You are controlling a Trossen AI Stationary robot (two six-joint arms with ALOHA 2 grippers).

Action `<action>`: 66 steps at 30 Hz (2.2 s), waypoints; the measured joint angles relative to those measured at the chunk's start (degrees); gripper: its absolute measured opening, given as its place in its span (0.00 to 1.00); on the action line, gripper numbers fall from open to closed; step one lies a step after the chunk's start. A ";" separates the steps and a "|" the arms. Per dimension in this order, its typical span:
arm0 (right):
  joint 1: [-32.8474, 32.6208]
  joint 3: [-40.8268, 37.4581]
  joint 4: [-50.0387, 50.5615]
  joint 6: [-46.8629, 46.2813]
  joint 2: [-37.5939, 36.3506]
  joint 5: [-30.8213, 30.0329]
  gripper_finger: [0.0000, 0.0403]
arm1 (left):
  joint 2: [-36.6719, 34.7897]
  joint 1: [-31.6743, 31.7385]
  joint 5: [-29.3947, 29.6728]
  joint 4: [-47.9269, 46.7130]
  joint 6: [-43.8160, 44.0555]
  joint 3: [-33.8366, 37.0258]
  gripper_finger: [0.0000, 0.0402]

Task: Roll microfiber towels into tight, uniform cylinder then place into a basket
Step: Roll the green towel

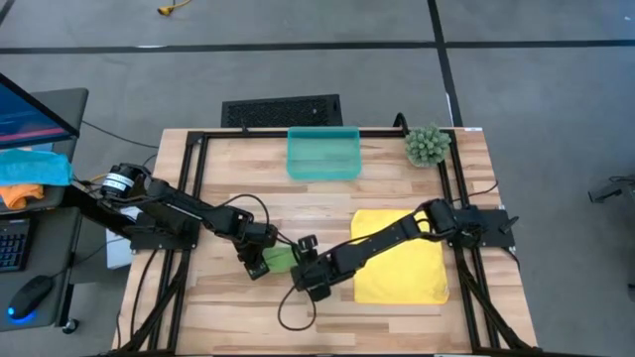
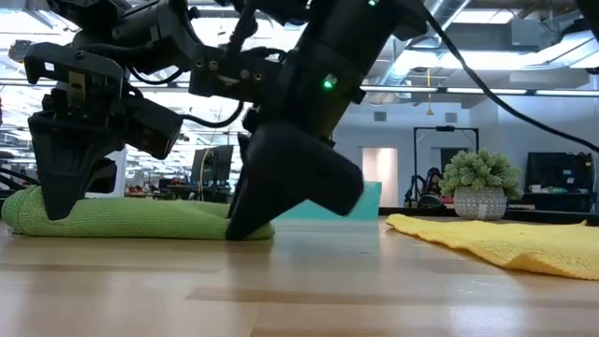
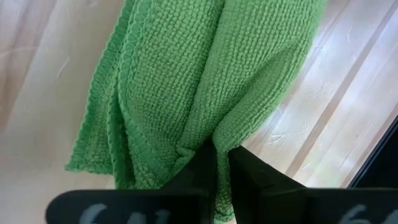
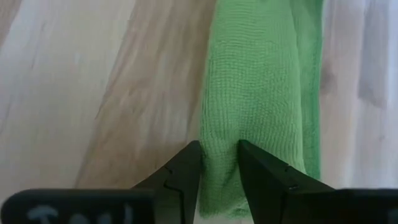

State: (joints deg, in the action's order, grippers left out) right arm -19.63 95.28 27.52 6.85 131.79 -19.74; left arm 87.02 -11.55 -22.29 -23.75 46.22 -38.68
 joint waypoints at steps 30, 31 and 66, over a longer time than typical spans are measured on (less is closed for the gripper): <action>2.25 4.79 1.80 -10.11 1.02 34.20 0.02 | -0.02 1.46 -13.46 -0.44 0.55 -0.17 0.04; 2.26 4.79 1.79 -10.12 1.02 35.25 0.03 | -0.02 1.83 -13.50 -0.44 0.92 -0.19 0.04; 2.44 4.44 -2.29 -20.12 0.93 36.74 0.14 | 10.16 6.10 -17.09 0.15 9.09 -0.33 0.04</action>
State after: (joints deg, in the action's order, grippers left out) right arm -17.18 99.72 25.23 -13.27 132.73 17.00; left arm 97.19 -5.45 -39.38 -23.59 55.31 -39.00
